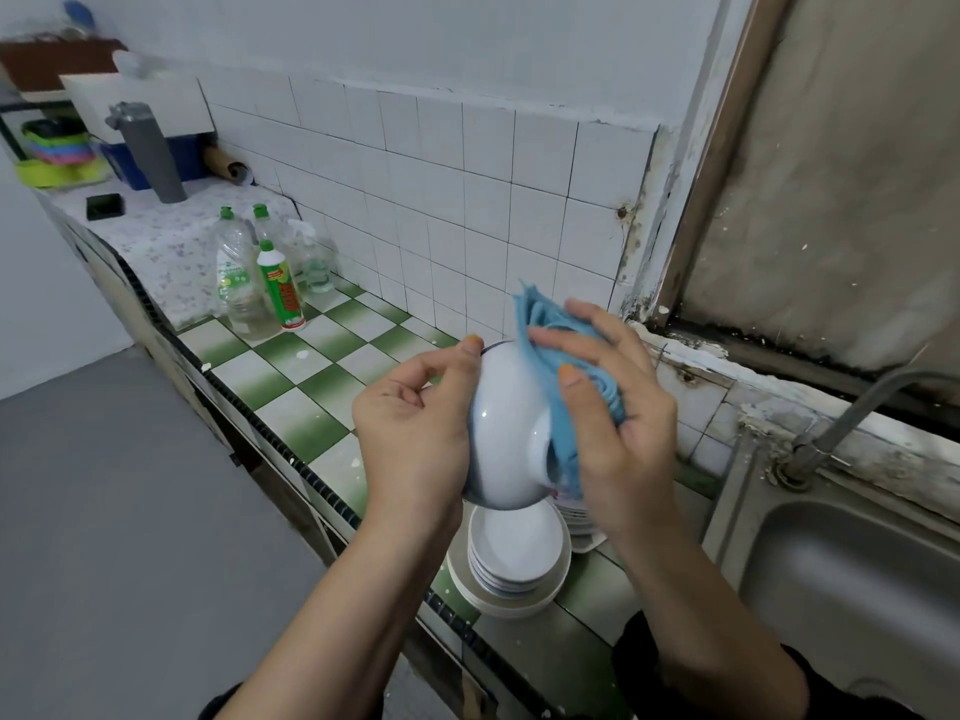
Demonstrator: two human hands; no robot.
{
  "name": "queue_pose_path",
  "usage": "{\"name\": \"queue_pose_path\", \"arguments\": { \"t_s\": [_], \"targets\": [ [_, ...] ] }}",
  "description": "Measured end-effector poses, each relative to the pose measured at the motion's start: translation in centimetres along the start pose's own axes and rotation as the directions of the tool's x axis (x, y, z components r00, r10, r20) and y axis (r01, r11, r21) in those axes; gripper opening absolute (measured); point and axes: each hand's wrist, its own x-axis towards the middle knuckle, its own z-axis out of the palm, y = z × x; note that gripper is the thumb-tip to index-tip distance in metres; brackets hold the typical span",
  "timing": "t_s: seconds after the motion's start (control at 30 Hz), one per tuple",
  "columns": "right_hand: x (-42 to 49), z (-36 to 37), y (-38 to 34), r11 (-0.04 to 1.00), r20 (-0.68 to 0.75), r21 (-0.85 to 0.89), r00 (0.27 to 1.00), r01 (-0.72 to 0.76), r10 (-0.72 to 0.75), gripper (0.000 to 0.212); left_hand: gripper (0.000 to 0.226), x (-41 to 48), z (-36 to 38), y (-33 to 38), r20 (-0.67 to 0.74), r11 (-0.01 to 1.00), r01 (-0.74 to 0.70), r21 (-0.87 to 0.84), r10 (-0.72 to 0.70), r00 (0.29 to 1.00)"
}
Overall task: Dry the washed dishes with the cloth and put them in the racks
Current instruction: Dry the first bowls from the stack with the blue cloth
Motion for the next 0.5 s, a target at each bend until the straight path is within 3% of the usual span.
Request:
{"name": "queue_pose_path", "arguments": {
  "t_s": [0.07, 0.1, 0.23, 0.3, 0.37, 0.43, 0.47, 0.5],
  "targets": [
    [0.7, 0.1, 0.6, 0.978, -0.004, 0.131, 0.987, -0.160, 0.162, 0.035, 0.021, 0.0, 0.1, -0.1, -0.002, 1.000, -0.001, 0.011, 0.001, 1.000],
    [0.6, 0.2, 0.7, 0.975, -0.003, 0.139, 0.984, -0.174, 0.176, 0.038, 0.020, 0.0, 0.0, -0.2, -0.003, 1.000, 0.004, 0.012, -0.004, 1.000],
    [-1.2, 1.2, 0.2, 0.979, 0.018, -0.128, 0.987, 0.160, -0.159, 0.034, 0.018, 0.2, -0.6, -0.7, -0.022, 0.999, 0.043, 0.013, -0.043, 0.999],
    [-1.8, 1.5, 0.5, 0.947, 0.060, -0.201, 0.969, 0.249, -0.241, 0.031, 0.015, 0.0, -1.0, -1.0, -0.035, 0.998, 0.059, 0.011, -0.059, 0.998],
    [-1.1, 1.4, 0.9, 0.991, 0.000, -0.107, 0.997, 0.082, -0.083, 0.028, 0.017, -0.3, -1.1, -1.0, -0.025, 0.999, 0.046, 0.022, -0.046, 0.999],
    [0.2, 1.4, 1.4, 0.959, -0.065, 0.099, 0.961, -0.264, 0.271, 0.023, 0.019, -0.4, -1.0, -1.0, -0.013, 0.999, 0.015, 0.049, -0.014, 1.000],
    [0.7, 1.4, 1.6, 0.928, -0.075, 0.133, 0.930, -0.347, 0.359, 0.023, 0.019, -0.4, -0.9, -1.0, -0.013, 0.998, 0.001, 0.056, -0.001, 1.000],
    [0.7, 1.4, 1.6, 0.935, -0.093, 0.111, 0.933, -0.337, 0.348, 0.022, 0.019, -0.4, -0.9, -0.9, -0.017, 0.999, -0.006, 0.054, 0.007, 1.000]
  ]
}}
